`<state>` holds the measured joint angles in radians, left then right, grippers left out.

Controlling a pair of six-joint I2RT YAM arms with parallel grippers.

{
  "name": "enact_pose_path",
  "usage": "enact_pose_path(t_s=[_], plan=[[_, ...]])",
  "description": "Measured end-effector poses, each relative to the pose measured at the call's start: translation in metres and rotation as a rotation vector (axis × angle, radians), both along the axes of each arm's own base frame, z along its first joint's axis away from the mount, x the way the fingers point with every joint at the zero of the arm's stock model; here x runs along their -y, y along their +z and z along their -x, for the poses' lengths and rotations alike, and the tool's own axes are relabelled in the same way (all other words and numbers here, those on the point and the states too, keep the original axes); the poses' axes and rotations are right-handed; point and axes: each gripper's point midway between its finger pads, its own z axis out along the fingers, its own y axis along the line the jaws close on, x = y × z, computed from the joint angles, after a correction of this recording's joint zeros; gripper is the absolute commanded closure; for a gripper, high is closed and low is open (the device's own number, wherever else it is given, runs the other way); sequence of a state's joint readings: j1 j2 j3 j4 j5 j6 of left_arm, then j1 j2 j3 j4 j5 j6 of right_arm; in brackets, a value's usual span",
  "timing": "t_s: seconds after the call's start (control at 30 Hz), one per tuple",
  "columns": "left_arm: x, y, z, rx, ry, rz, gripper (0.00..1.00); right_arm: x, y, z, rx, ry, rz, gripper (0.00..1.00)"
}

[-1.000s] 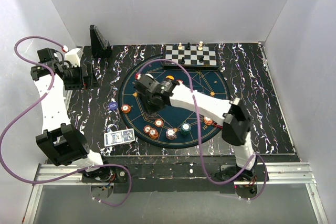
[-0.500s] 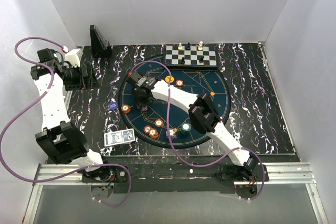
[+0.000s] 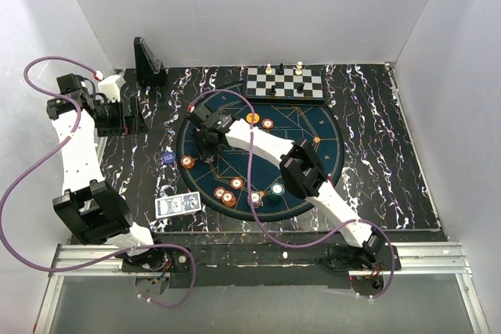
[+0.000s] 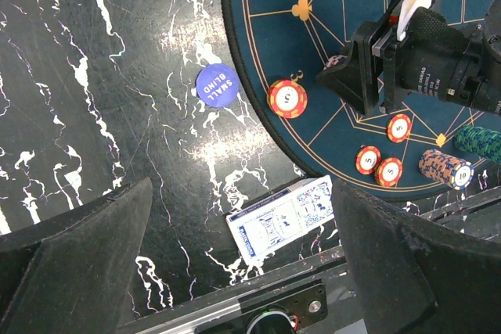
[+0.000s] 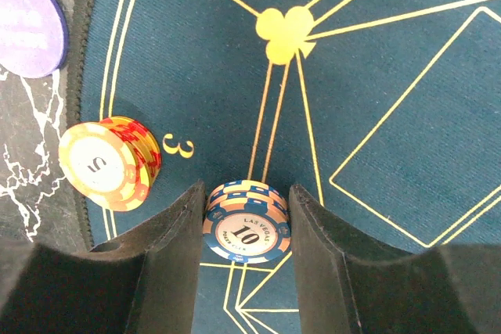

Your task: Distribute texas hold em gaming equipment

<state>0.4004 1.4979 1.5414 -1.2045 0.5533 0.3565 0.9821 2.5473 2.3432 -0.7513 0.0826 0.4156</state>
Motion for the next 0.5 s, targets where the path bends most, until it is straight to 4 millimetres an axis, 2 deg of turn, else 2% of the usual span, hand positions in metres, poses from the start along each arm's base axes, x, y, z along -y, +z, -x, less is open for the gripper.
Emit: enact_pose_path(t_s=[0.07, 0.17, 0.43, 0.5], plan=[[0.0, -0.0003, 0.0001, -0.001, 0.0, 0.0, 0.0, -0.0027, -0.0006, -0.0006, -0.002, 0.003, -0.01, 0.88], [0.0, -0.0006, 0.0002, -0.001, 0.0, 0.0, 0.0, -0.004, -0.0002, -0.0013, -0.009, 0.004, -0.021, 0.63], [0.0002, -0.0013, 0.0005, -0.004, 0.0, 0.001, 0.0, -0.008, 0.002, 0.001, -0.044, 0.023, -0.06, 0.21], [0.0005, -0.0028, 0.0012, -0.008, 0.001, 0.004, 0.0, -0.0098, 0.0052, 0.0027, -0.044, 0.033, -0.073, 0.17]])
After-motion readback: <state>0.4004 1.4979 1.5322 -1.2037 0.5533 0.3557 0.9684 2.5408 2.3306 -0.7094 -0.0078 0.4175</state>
